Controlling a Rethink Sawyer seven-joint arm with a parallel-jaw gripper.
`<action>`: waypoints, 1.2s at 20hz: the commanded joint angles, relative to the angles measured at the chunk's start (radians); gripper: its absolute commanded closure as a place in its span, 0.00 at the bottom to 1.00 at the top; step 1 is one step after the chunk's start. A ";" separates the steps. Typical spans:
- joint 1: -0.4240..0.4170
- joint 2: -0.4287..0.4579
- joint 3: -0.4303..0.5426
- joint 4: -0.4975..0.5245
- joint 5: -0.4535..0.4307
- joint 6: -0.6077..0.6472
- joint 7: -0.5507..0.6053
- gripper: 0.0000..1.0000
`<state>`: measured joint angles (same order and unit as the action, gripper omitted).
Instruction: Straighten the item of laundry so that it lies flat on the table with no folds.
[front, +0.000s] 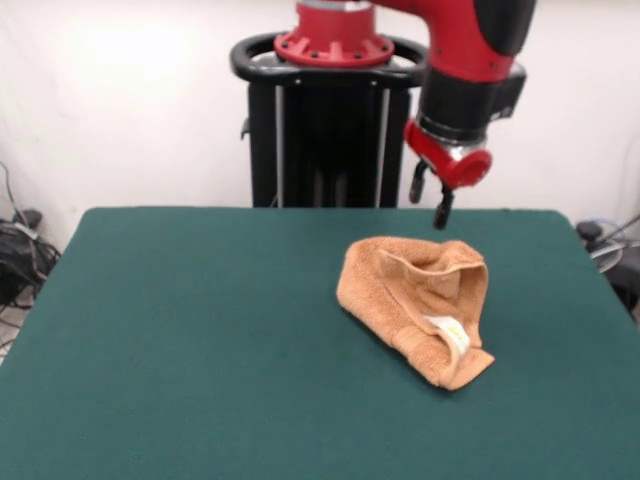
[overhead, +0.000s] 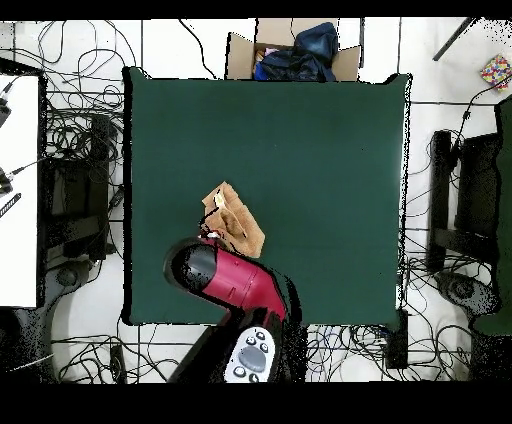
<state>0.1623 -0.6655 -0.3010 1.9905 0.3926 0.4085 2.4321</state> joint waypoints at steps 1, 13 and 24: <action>0.034 -0.009 -0.043 -0.120 -0.023 0.136 0.163 0.00; 0.061 0.039 -0.013 -0.137 0.030 0.063 0.225 0.00; 0.160 0.108 -0.142 -0.447 -0.002 0.382 0.293 0.00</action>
<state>0.3018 -0.6178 -0.4148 1.7300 0.3823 0.6098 2.4321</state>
